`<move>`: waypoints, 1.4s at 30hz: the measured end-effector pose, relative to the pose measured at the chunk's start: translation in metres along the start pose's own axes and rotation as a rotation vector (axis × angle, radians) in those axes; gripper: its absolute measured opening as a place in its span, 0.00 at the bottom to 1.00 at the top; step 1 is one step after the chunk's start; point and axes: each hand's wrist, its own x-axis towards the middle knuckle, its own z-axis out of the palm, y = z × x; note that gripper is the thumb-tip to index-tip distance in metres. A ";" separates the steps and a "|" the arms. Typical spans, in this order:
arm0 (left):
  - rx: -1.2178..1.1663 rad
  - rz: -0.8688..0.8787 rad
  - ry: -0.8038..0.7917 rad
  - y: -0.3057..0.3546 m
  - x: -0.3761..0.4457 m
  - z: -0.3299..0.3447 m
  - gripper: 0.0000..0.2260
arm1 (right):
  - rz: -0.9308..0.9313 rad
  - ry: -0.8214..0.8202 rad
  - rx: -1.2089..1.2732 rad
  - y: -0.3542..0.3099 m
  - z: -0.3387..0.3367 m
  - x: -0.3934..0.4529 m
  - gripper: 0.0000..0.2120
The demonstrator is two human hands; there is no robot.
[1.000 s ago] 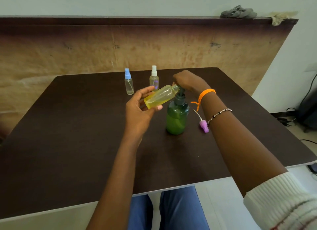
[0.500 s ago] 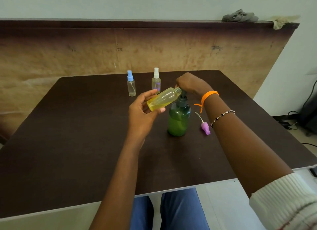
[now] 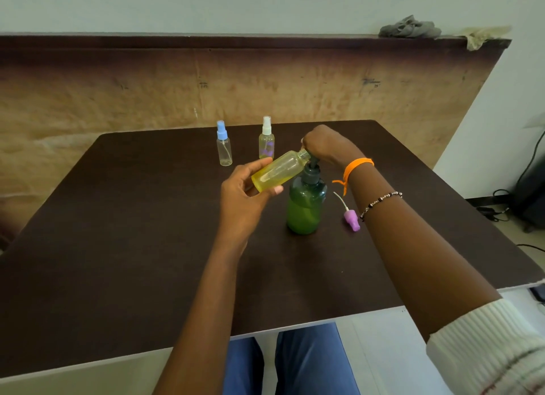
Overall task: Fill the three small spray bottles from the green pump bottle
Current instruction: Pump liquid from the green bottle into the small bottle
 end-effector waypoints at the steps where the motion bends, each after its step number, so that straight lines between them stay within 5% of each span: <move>1: 0.002 0.003 -0.002 0.000 0.001 0.000 0.24 | 0.000 0.029 -0.023 -0.001 -0.002 0.000 0.15; 9: -0.013 0.003 0.005 -0.004 0.000 0.003 0.23 | 0.007 0.138 -0.040 0.010 0.006 0.004 0.16; 25: -0.027 0.001 -0.014 -0.003 -0.003 0.005 0.22 | 0.014 0.097 -0.030 0.012 0.007 0.009 0.14; 34: -0.015 0.006 -0.025 0.000 -0.001 -0.002 0.23 | -0.032 0.160 -0.229 0.002 -0.007 0.002 0.17; 42: -0.012 0.005 -0.006 -0.005 -0.004 0.002 0.22 | 0.006 0.033 -0.130 0.006 0.007 0.006 0.19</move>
